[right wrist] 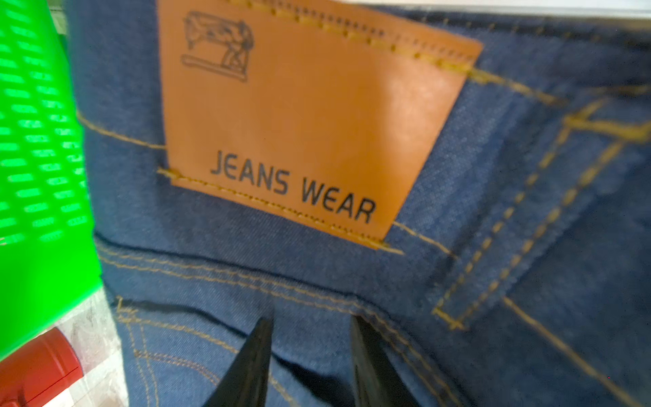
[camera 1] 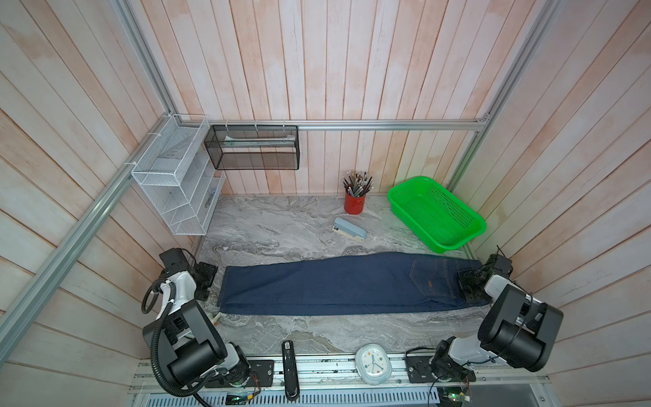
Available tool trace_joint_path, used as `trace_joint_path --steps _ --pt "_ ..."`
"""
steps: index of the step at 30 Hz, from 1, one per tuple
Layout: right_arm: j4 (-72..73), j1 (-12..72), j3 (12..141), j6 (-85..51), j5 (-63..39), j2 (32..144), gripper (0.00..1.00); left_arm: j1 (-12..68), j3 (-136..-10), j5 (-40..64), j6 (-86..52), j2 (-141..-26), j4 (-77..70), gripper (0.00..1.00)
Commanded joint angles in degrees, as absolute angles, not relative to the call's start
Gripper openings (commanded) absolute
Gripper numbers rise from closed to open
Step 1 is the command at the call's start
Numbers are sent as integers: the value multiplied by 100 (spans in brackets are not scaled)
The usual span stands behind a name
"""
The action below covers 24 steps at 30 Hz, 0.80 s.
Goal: Fold and stack the trousers
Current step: Smooth out the trousers at the center of the table.
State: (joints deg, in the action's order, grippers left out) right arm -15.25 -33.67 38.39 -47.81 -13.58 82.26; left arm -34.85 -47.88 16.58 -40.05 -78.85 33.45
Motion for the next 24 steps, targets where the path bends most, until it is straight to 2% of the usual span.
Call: trace_joint_path --steps 1,4,6,14,18,24 --pt "-1753 -3040 3967 -4723 -1416 7911 40 -3142 -4865 2230 -3564 -7838 3216 71" --pt "-1767 -2535 4049 -4759 -1289 7733 40 -2225 -5207 1623 -3283 -8145 3563 70" --pt "-1754 -2236 4095 -4787 -1209 7716 40 -1936 -5323 1364 -3154 -8368 3698 71" --pt "-1816 -1675 4248 -4683 -1146 8049 40 -1906 -5632 468 -2095 -8878 4191 78" --pt "-2027 -1509 4445 -4572 -1032 8119 40 -1911 -5981 13 -1681 -9160 4464 78" --pt "-2433 -1236 4794 -4464 -854 8195 40 -1955 -6235 -17 -1440 -9821 4516 77"
